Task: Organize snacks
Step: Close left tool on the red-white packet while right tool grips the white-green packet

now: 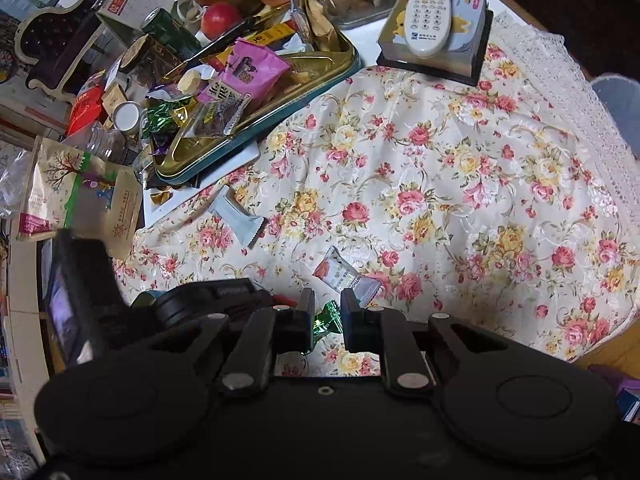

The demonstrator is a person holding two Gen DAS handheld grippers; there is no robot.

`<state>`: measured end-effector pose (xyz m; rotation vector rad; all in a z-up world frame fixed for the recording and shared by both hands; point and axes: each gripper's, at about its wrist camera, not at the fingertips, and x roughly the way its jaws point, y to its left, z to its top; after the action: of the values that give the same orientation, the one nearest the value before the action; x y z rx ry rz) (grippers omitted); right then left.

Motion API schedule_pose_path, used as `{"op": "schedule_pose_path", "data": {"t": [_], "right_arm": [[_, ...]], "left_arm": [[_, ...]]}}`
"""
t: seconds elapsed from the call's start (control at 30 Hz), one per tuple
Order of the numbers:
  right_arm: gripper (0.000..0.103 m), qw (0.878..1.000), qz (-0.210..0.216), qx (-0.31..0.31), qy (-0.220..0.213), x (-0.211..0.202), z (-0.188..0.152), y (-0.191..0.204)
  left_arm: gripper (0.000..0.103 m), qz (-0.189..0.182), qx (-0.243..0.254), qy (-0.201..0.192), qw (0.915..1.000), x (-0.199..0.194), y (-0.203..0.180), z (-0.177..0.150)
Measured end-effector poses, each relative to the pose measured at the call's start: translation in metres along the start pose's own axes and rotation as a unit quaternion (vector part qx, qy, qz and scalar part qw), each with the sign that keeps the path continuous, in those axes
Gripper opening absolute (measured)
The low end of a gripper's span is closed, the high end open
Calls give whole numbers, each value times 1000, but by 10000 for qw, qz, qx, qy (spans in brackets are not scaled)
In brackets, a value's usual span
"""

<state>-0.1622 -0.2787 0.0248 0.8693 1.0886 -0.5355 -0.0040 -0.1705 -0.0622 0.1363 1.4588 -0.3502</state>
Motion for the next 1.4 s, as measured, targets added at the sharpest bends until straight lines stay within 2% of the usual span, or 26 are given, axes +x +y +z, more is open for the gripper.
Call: {"op": "schedule_pose_path", "data": {"t": [0.17, 0.3, 0.67, 0.8, 0.9, 1.0, 1.07, 1.23, 1.4], "right_arm": [[17, 9999, 62, -126, -45, -5, -3, 3], [17, 9999, 76, -132, -49, -5, -3, 3], [17, 9998, 104, -169, 66, 0, -5, 8], [17, 9997, 121, -194, 81, 0, -6, 10], [17, 9997, 134, -219, 52, -1, -6, 10], [17, 9997, 161, -196, 21, -4, -5, 8], [17, 9997, 170, -162, 25, -4, -5, 6], [18, 9998, 192, -75, 68, -3, -3, 6], [19, 9997, 173, -144, 37, -3, -4, 9]], "left_arm": [[37, 412, 118, -57, 9991, 12, -13, -2], [39, 671, 503, -93, 9964, 13, -25, -8], [43, 859, 1186, 149, 9891, 14, -19, -30], [42, 685, 1204, 237, 9901, 11, -7, -33], [42, 298, 974, 217, 9946, -3, 6, -23], [42, -257, 440, 115, 9986, -20, 25, -11], [42, -486, 114, 98, 9987, -26, 37, -5], [42, -405, -423, 178, 9981, -20, 54, -3], [42, -449, -866, 553, 9937, -3, 61, -12]]}}
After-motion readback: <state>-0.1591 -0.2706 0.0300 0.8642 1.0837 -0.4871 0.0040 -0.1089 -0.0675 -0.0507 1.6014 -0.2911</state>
